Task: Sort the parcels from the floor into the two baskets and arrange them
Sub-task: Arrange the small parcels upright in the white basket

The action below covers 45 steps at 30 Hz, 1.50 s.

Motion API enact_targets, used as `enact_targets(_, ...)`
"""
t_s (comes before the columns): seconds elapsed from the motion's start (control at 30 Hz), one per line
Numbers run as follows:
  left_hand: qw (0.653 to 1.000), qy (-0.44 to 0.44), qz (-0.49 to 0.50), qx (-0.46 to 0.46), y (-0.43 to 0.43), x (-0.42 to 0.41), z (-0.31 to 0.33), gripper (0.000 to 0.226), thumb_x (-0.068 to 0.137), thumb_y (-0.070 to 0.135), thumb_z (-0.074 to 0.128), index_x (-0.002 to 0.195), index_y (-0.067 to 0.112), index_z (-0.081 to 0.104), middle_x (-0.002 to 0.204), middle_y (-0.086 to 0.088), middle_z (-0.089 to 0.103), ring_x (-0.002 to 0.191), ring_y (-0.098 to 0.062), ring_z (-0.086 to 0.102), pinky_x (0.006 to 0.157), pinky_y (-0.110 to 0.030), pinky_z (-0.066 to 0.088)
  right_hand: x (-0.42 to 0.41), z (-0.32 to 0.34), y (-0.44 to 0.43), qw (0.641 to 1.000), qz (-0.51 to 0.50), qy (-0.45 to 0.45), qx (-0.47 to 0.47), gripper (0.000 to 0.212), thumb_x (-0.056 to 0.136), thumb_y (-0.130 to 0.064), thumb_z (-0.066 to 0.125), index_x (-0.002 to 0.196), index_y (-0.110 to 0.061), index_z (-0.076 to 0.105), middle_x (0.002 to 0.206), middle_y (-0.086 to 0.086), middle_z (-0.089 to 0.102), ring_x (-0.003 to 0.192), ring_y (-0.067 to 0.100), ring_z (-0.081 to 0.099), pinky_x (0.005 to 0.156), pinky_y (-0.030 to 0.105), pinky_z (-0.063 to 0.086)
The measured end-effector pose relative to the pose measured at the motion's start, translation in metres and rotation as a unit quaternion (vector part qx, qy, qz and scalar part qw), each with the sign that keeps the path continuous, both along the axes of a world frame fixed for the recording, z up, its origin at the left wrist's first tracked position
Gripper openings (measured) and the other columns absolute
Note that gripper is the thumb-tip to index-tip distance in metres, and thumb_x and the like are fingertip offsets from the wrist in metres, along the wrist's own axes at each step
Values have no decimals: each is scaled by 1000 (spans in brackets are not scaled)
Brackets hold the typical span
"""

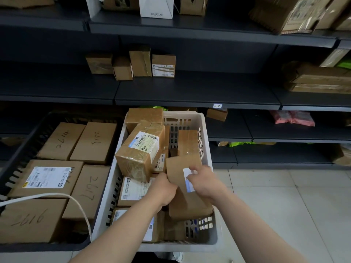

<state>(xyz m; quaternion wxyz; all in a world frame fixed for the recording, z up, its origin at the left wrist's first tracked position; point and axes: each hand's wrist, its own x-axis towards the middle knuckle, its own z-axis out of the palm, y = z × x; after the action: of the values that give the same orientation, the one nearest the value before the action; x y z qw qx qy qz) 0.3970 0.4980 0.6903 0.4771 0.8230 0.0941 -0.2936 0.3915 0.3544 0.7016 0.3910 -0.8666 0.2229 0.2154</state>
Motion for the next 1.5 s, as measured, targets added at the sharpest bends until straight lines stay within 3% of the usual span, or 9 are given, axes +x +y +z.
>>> enact_targets(0.17,996,-78,40,-16,-8,20,23,14,93,22,56,107,24,55,102,5,64,96,-18,61,86,-37,52,24,19,-15,993,-72,-79,59,47,92,-15,46,138,-20,52,145,9,37,126,33,47,101,48,48)
enact_targets(0.37,988,-134,62,-52,-31,59,44,41,95,14,53,134,20,45,127,6,58,108,-14,54,83,-26,43,62,37,-33,980,-83,-158,89,51,98,-5,46,148,-17,38,152,3,33,125,20,45,87,26,41)
enact_targets(0.47,991,-132,18,-32,-33,78,51,45,96,11,53,137,21,40,130,3,55,113,-16,53,83,-23,38,75,33,-41,990,-34,-130,52,65,95,-3,53,153,-20,28,149,3,41,130,22,46,92,24,41)
enact_targets(0.57,994,-106,-32,21,-33,83,45,54,95,9,54,144,20,32,137,0,48,104,-13,46,82,-21,34,74,23,-42,997,37,-68,29,71,90,-2,60,152,-20,30,142,2,51,120,18,52,95,28,47)
enact_targets(0.73,986,-126,-68,82,-35,88,31,67,94,13,56,151,14,20,160,0,14,140,-23,30,113,-33,25,74,4,-36,994,66,-80,31,79,80,-1,68,146,-25,32,134,2,53,112,19,54,88,31,51)
enact_targets(0.9,984,-145,-68,83,-41,101,28,66,95,11,54,152,12,19,162,1,6,145,-22,21,116,-33,18,94,-1,-35,990,-5,-141,-26,55,86,-8,62,136,-23,47,127,3,61,109,22,61,89,34,55)
enact_targets(1.07,982,-150,-65,96,-40,100,18,65,96,13,53,152,11,19,162,1,4,147,-21,18,118,-33,17,95,-1,-34,988,-48,-133,-55,41,87,-12,61,128,-17,54,117,6,61,99,23,63,81,37,57)
enact_targets(1.27,971,-185,-63,139,-31,82,12,62,97,16,50,152,13,23,160,2,14,146,-18,19,116,-32,20,74,-6,-34,991,-59,-106,-56,32,91,-16,64,121,-13,54,98,-1,60,89,17,60,71,27,49)
enact_targets(1.5,973,-177,-68,135,-24,69,14,60,98,14,49,152,12,23,159,-2,19,146,-21,18,117,-33,17,59,-9,-27,991,-77,-105,-35,32,94,-16,60,125,-12,54,96,-2,57,83,14,56,54,16,38)
